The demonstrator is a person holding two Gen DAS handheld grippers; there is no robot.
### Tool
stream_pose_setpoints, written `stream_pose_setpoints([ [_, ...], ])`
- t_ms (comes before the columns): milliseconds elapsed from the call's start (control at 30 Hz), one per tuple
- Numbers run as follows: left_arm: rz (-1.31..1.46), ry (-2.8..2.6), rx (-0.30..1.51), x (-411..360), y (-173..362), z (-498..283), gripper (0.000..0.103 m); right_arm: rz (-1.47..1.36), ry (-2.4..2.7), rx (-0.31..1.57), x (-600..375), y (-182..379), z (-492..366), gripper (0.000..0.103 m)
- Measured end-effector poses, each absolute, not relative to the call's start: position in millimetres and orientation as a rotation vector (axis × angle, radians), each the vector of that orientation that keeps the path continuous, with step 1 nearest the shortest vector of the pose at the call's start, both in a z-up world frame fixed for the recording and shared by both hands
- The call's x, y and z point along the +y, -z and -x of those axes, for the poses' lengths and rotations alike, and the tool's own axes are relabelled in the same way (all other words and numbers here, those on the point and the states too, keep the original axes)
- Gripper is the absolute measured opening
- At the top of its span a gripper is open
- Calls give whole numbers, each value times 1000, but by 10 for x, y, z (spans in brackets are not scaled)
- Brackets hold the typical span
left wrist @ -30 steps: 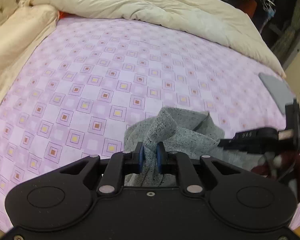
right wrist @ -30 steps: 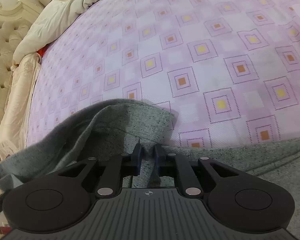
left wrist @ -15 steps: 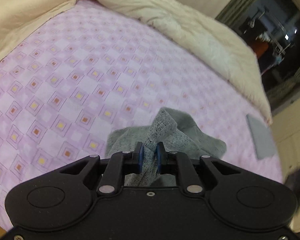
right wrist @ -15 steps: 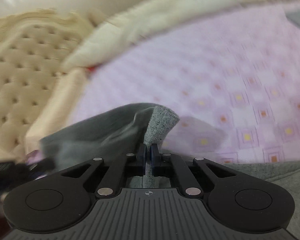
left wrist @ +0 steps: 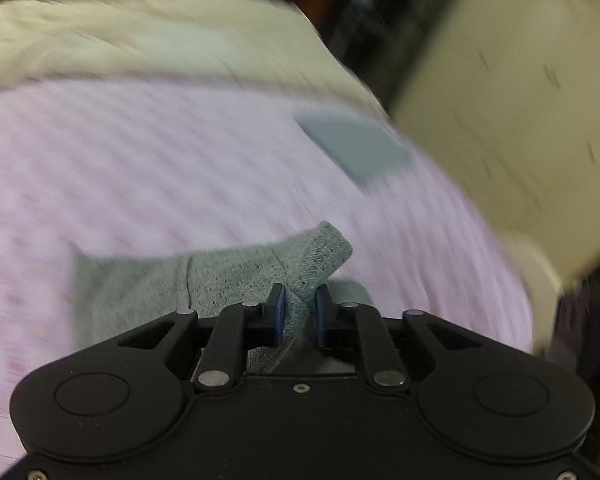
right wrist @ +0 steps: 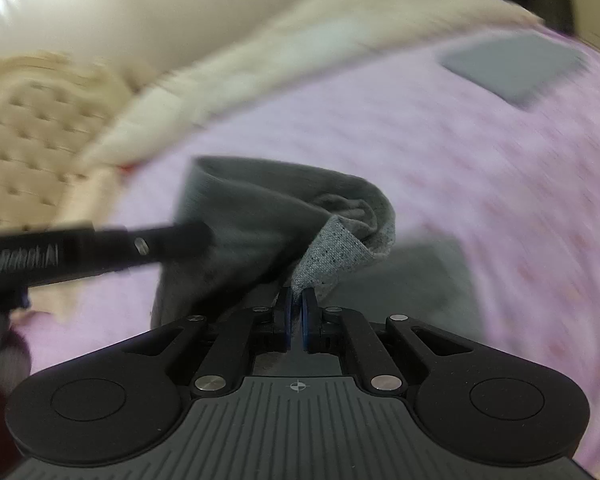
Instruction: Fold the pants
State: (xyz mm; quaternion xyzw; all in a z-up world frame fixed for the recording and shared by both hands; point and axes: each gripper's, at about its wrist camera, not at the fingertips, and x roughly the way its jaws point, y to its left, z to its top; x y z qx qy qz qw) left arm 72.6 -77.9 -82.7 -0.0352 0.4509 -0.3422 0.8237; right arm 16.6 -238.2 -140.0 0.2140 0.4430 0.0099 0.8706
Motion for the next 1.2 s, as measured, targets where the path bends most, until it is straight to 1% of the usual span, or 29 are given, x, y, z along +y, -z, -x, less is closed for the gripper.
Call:
stream_pose_setpoints([
  [67,-20,764,1045,-1085,1129,-593,25,-447,51,1086,-2526,1749,-170,8],
  [133,-73,767,1085,-1213,1275,-479,24,-429,75,1181,-2669,1955,-138,8],
  [167,-74,773,1088,-1210,1259,-446,24,-421,86,1182,-2744,1962,-107,8],
  [233,-54,775,1057,-1119,1141,-404,24,-408,86,1119,-2849,1852,-50,8],
  [267,-52,760,1036,-1056,1099,-389,26,-401,75,1068,-2908,1769,-55,11],
  [300,-56,734,1031,-1015,1085,-396,26,-397,59,1030,-2950,1722,-64,17],
  [367,-66,655,1056,-964,1158,-470,26,-399,18,984,-3036,1688,-141,25],
  [400,-69,610,1077,-926,1231,-504,26,-403,0,983,-3044,1703,-213,26],
  [567,-94,457,1172,-862,1592,-625,25,-358,-118,1027,-3009,1870,-415,26],
  [700,-17,383,1257,-863,1824,-727,25,-361,-206,1146,-2972,1891,-376,26],
  [800,74,329,1239,-772,1754,-727,25,-364,-200,1172,-2955,1812,-227,26],
  [867,76,313,1212,-721,1660,-688,25,-385,-176,1192,-2975,1780,-113,26],
  [1000,10,292,1159,-686,1520,-639,25,-549,-158,1245,-3068,1883,6,27],
  [1167,-7,254,1171,-598,1529,-713,25,-727,-101,1300,-3080,2096,-107,26],
  [1200,-6,245,1176,-585,1539,-722,25,-753,-105,1294,-3076,2098,-133,20],
])
